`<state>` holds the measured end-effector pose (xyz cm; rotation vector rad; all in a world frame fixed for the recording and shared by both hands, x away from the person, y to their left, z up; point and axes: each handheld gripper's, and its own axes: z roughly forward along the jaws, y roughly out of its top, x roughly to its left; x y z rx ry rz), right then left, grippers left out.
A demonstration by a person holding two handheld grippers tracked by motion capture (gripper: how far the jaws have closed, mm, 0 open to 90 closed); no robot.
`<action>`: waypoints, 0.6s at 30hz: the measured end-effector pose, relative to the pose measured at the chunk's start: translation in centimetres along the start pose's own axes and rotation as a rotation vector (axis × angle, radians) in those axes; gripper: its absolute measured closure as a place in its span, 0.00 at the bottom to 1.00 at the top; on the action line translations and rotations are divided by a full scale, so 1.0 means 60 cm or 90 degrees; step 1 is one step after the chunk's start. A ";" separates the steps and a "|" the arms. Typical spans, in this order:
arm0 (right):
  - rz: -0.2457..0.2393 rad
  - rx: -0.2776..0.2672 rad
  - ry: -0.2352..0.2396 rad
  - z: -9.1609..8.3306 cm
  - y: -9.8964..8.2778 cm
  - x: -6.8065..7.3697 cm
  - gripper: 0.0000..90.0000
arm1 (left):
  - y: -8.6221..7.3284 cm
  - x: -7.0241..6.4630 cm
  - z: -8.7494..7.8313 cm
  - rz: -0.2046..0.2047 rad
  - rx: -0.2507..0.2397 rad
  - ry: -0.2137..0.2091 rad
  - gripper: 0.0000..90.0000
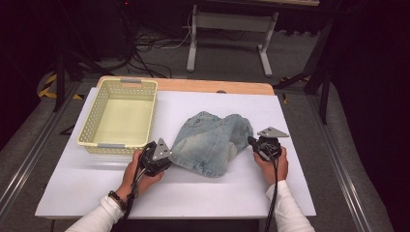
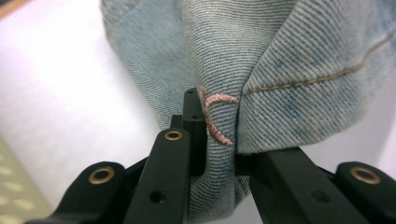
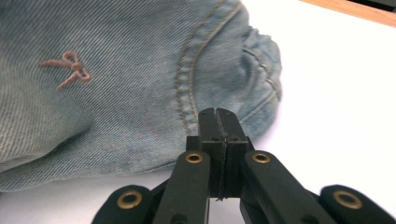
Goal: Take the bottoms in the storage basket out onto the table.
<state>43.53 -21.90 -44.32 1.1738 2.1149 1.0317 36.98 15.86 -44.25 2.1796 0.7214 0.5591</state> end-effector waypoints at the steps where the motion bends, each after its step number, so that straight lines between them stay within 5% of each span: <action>1: 0.000 0.000 0.000 0.000 0.000 0.000 1.00 | 0.000 0.001 -0.004 -0.001 -0.004 0.004 0.90; 3: 0.010 0.005 0.002 -0.001 -0.003 -0.001 0.84 | 0.000 0.005 -0.010 0.000 -0.009 0.015 0.90; 4: 0.030 0.002 0.018 -0.001 -0.006 0.001 0.67 | -0.001 0.007 -0.012 -0.006 -0.010 0.015 0.90; 11: 0.041 0.032 0.047 0.021 -0.004 0.022 0.39 | -0.002 0.014 -0.014 -0.009 -0.016 0.015 0.89; 14: 0.038 0.056 0.040 0.033 0.001 0.025 0.38 | -0.002 0.012 -0.013 -0.003 -0.016 0.010 0.89; 18: 0.036 0.074 0.034 0.043 0.008 0.024 0.57 | -0.002 0.011 -0.011 -0.004 -0.015 0.007 0.89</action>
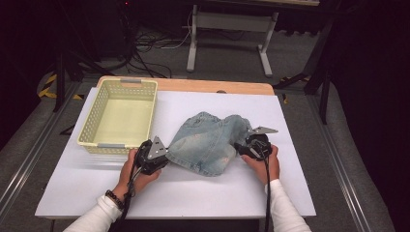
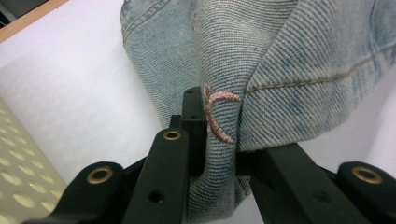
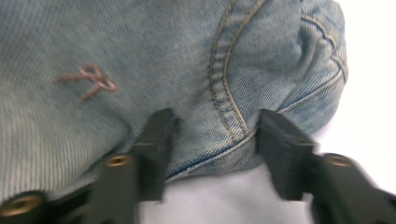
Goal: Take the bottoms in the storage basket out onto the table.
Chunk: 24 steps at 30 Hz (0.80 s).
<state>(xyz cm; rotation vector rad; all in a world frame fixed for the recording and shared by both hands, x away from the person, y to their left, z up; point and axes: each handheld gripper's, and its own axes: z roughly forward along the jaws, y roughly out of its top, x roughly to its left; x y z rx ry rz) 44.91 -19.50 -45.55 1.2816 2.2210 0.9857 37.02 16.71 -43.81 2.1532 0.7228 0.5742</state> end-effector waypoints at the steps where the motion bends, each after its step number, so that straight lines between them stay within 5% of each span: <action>1: 0.000 -0.002 0.001 0.001 0.001 0.001 0.62 | 0.000 0.000 0.000 0.002 0.000 0.001 0.89; 8: -0.002 -0.014 0.004 -0.001 0.000 -0.001 0.87 | 0.000 -0.001 -0.003 0.004 -0.002 0.002 0.89; 12: -0.012 -0.027 -0.012 -0.024 -0.001 -0.007 0.89 | 0.006 -0.004 -0.016 -0.003 -0.016 -0.004 0.89; 18: 0.003 -0.116 -0.070 -0.106 0.000 -0.031 0.90 | 0.017 -0.007 -0.040 0.006 -0.040 0.008 0.89; 24: 0.016 -0.166 -0.084 -0.144 0.006 -0.041 0.90 | 0.026 -0.014 -0.070 0.007 -0.072 0.001 0.88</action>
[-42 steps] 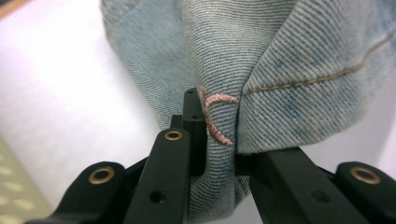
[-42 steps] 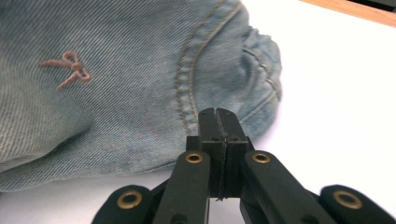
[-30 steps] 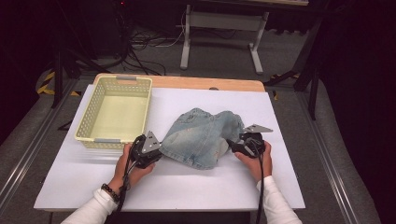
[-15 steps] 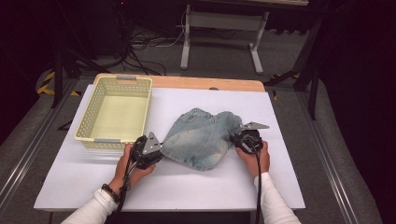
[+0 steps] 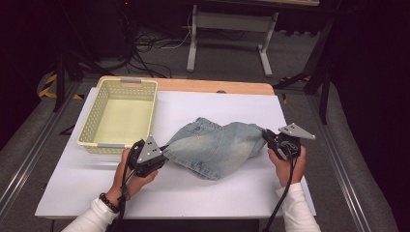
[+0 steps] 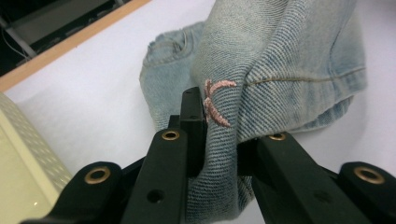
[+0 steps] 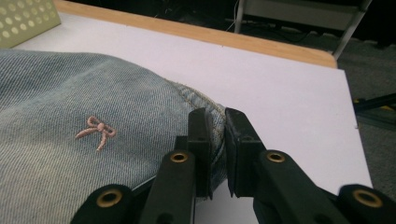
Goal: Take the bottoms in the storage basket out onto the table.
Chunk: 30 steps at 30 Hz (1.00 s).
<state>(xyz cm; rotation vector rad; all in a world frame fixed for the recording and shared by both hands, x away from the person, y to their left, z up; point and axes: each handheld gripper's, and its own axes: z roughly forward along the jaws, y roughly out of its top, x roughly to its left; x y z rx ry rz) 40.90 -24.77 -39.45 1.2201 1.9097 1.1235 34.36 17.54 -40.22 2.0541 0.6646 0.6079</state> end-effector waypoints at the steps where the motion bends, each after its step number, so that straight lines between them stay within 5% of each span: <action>1: -0.001 -0.005 -0.004 -0.001 0.001 0.002 0.90 | 0.002 -0.002 -0.004 0.001 -0.004 -0.002 0.88; 4: -0.011 -0.003 -0.013 0.001 0.001 0.010 0.89 | 0.005 -0.011 -0.015 0.015 -0.011 -0.015 0.87; 10: -0.011 0.022 -0.014 0.016 -0.014 0.006 0.88 | 0.001 -0.043 -0.021 0.068 0.024 -0.052 0.87; 16: -0.009 0.035 -0.020 0.022 -0.027 0.002 0.86 | -0.016 -0.067 -0.014 0.072 0.049 -0.090 0.88; 24: -0.005 0.036 -0.013 0.026 -0.041 -0.007 0.86 | -0.035 -0.070 0.006 0.035 0.066 -0.125 0.88; 30: -0.030 0.027 -0.027 0.036 -0.034 0.000 0.86 | -0.046 -0.078 0.026 0.037 0.091 -0.143 0.89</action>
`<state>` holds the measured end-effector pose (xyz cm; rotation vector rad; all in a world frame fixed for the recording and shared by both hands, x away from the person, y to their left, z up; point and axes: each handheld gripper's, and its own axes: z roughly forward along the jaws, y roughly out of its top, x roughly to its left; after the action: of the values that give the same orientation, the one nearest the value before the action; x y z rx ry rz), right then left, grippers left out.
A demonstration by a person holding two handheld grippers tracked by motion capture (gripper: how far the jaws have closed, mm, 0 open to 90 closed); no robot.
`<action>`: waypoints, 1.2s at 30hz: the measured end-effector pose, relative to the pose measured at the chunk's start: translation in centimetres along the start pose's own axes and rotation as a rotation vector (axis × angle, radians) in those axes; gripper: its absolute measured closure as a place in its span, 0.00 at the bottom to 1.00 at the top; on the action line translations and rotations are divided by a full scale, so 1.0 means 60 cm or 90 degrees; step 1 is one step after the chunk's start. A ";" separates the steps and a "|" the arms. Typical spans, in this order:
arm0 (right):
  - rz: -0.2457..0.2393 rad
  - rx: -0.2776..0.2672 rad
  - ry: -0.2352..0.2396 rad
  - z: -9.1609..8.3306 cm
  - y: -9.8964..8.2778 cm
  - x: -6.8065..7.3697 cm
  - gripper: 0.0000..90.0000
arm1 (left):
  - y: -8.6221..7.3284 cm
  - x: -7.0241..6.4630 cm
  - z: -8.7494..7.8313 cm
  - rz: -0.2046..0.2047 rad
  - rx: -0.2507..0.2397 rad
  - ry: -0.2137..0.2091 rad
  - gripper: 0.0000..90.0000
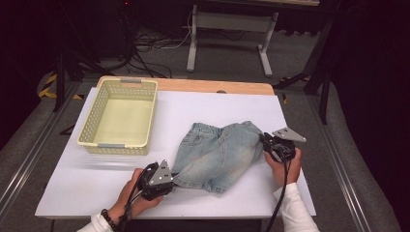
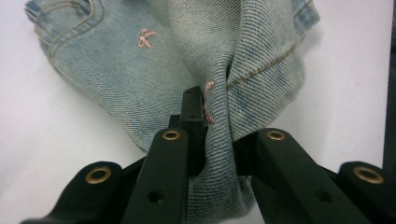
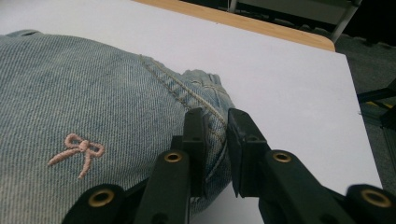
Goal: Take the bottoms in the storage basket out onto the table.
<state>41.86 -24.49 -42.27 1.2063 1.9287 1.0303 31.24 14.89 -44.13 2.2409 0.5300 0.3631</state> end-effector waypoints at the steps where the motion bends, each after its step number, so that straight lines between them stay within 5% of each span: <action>1: 0.001 -0.002 0.000 0.000 0.000 0.000 0.86 | 0.000 0.001 0.003 0.002 0.003 -0.005 0.89; 6: 0.004 -0.009 0.008 -0.002 -0.002 -0.001 0.83 | 0.002 0.007 0.014 0.016 0.015 -0.013 0.89; 11: 0.006 -0.022 0.012 -0.014 -0.007 0.003 0.68 | 0.001 0.011 0.015 0.024 0.013 -0.015 0.89; 18: 0.015 -0.050 -0.011 -0.052 -0.006 0.009 0.54 | -0.001 0.009 0.017 0.043 0.034 -0.010 0.88; 25: 0.014 -0.040 -0.022 -0.073 -0.020 0.025 0.46 | -0.005 0.008 0.016 0.059 0.042 -0.010 0.88; 29: 0.007 -0.009 -0.011 -0.078 -0.041 0.039 0.45 | -0.005 0.008 0.021 0.066 0.048 -0.008 0.87; 36: 0.031 0.085 0.033 -0.044 -0.075 0.052 0.43 | -0.005 0.006 0.030 0.070 0.057 -0.009 0.85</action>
<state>36.57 -23.59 -45.19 1.3183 2.0440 0.9793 32.22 14.11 -45.48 2.3634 0.4231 0.3858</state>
